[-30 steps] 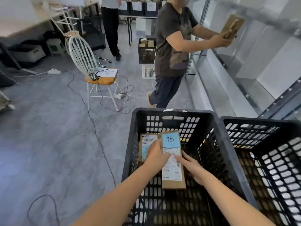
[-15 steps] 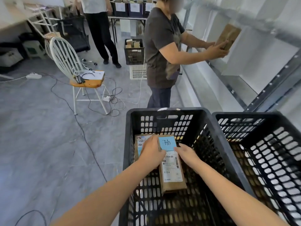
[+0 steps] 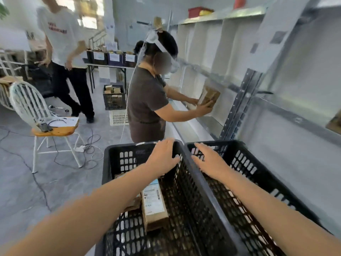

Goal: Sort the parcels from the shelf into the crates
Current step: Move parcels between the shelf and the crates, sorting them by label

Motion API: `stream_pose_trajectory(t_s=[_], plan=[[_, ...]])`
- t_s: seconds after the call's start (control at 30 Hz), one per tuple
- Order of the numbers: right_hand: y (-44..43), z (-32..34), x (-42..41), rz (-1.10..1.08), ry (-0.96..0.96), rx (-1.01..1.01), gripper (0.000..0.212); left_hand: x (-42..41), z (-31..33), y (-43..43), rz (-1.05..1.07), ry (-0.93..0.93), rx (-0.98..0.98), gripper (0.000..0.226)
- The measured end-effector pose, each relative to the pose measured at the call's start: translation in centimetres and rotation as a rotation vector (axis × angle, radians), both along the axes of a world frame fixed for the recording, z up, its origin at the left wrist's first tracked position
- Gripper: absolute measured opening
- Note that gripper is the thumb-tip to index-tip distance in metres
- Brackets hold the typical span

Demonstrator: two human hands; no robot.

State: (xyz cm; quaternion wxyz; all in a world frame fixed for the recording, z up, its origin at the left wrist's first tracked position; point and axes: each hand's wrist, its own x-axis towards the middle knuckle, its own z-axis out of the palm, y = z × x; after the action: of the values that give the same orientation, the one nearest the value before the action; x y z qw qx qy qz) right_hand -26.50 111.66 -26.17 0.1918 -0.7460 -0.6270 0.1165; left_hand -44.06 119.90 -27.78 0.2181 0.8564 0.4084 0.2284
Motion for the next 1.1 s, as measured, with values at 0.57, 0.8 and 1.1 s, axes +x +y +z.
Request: stream_pose_trajectory(t_s=[0.57,0.8,1.1], plan=[[-47.7,10.0,10.8,-0.734,-0.205,0.224,0.065,21.6,11.9,-37.5,-0.752,-0.193,0.202,0.066],[-69.0,13.9,7.3,-1.123,-0.231,0.315,0.062,24.6,16.0,-57.8,-1.145,-0.313,0.113,0.062],[-85.5,17.3,2.7,-1.468,-0.374,0.452,0.047,26.4,18.8,-77.9,-1.534,-0.385,0.047,0.053]])
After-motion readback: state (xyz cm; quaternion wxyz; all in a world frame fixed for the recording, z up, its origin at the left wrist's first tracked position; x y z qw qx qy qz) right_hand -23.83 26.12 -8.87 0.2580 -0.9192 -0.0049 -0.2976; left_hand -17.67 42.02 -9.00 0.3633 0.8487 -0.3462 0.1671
